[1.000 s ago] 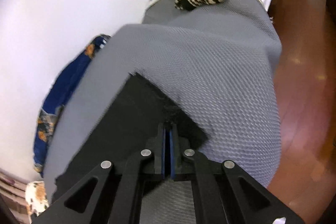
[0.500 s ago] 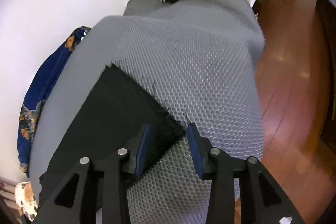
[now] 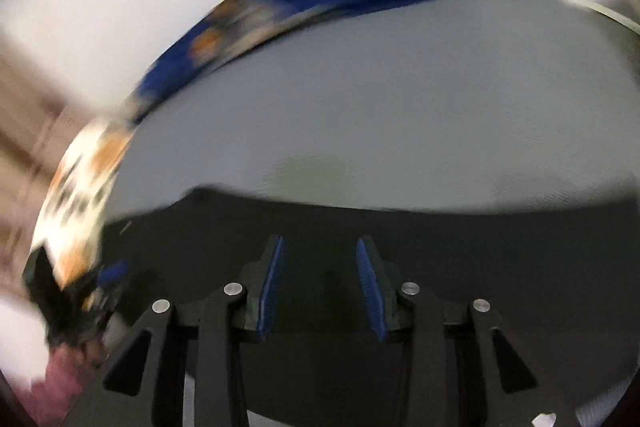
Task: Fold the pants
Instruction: 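Open the right gripper, release the hem, and move both grippers over the trousers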
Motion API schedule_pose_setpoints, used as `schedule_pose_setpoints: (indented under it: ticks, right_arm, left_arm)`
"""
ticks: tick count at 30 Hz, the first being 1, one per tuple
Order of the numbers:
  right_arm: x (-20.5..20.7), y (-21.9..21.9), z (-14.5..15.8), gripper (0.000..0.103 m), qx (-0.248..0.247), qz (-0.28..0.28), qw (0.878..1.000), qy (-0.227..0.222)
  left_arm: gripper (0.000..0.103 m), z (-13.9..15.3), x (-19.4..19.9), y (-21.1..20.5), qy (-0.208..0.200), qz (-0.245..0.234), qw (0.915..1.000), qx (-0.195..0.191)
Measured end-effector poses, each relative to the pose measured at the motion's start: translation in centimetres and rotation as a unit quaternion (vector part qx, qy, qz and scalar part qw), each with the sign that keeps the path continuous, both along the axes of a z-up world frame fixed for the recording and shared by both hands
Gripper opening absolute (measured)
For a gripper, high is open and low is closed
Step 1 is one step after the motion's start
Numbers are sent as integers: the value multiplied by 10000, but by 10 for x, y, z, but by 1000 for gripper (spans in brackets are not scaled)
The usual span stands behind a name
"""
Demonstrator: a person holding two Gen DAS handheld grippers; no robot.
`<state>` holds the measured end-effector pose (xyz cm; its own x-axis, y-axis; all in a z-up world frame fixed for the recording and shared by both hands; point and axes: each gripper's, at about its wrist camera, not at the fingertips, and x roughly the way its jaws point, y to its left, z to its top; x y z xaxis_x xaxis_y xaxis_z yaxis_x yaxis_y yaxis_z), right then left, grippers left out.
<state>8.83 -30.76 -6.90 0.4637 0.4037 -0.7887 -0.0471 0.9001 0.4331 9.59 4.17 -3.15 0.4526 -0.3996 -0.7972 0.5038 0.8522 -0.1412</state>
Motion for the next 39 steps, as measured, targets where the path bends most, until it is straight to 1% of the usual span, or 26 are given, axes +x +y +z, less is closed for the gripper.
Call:
schedule_pose_setpoints:
  ticks: [1, 4, 8, 10, 12, 13, 14, 15, 17, 19, 20, 23, 24, 26, 27, 28, 29, 30, 32, 34, 36, 39]
  right_arm:
    - [20, 28, -3, 36, -30, 429, 9991, 43]
    - [58, 80, -11, 36, -114, 1130, 9934, 179]
    - [95, 122, -26, 36, -208, 1591, 9862, 414]
    - [103, 131, -34, 36, -191, 1749, 9829, 538]
    - [109, 134, -41, 36, -266, 1801, 9811, 657]
    - [112, 136, -46, 32, -260, 1812, 9806, 701]
    - [115, 138, -48, 24, -159, 1833, 9801, 739]
    - [117, 140, -47, 12, -187, 1820, 9805, 720]
    - [118, 141, -38, 8, -272, 1909, 9800, 493]
    - [120, 143, -28, 6, -395, 1787, 9827, 292]
    - [122, 144, -29, 5, -471, 1757, 9830, 261]
    - [129, 157, -47, 5, -927, 1712, 9804, 298]
    - [130, 159, -51, 5, -985, 1664, 9809, 216]
    - [134, 157, -53, 7, -881, 1517, 9841, 268]
    - [134, 156, -52, 13, -835, 1483, 9850, 284]
    - [133, 152, -47, 16, -804, 1363, 9870, 263]
    - [129, 148, -41, 18, -767, 1271, 9887, 195]
    - [124, 142, -32, 18, -748, 1155, 9905, 62]
    - [108, 122, -10, 19, -674, 916, 9932, -266]
    - [90, 99, 4, 20, -723, 635, 9943, -454]
    - [74, 80, 9, 22, -788, 383, 9948, -515]
    - [44, 42, 6, 22, -1003, -91, 9939, -440]
  left_arm:
    - [51, -1, 1, 11, 0, 165, 9999, 9]
    - [51, -8, 3, 43, 48, 581, 9983, -3]
    - [51, -26, 4, 67, 289, 929, 9953, 8]
    - [51, -34, 3, 73, 362, 994, 9944, -81]
    - [50, -37, 1, 75, 327, 981, 9946, -123]
    - [49, -38, 0, 74, 329, 981, 9945, -133]
    - [49, -40, 2, 75, 356, 983, 9944, -150]
    - [48, -41, 3, 76, 369, 981, 9943, -167]
    - [45, -42, 5, 78, 379, 984, 9942, -219]
    - [44, -43, 6, 82, 416, 1007, 9936, -309]
    - [42, -43, 6, 85, 431, 1025, 9931, -362]
    - [39, -44, 7, 88, 460, 1051, 9925, -424]
    - [38, -43, 8, 88, 467, 1057, 9924, -413]
    - [38, -41, 8, 85, 460, 1039, 9931, -288]
    - [38, -38, 8, 81, 434, 1020, 9937, -174]
    - [38, -34, 7, 77, 387, 976, 9945, -52]
    - [38, -27, 5, 69, 263, 829, 9962, 104]
    - [38, -21, 3, 62, 109, 751, 9970, 142]
    - [38, -6, 0, 45, -161, 457, 9988, 83]
    - [38, 2, 2, 29, -310, 249, 9992, -10]
    - [38, 6, 10, 5, -357, -76, 9992, -169]
    - [38, 6, 23, -36, -400, -508, 9977, -197]
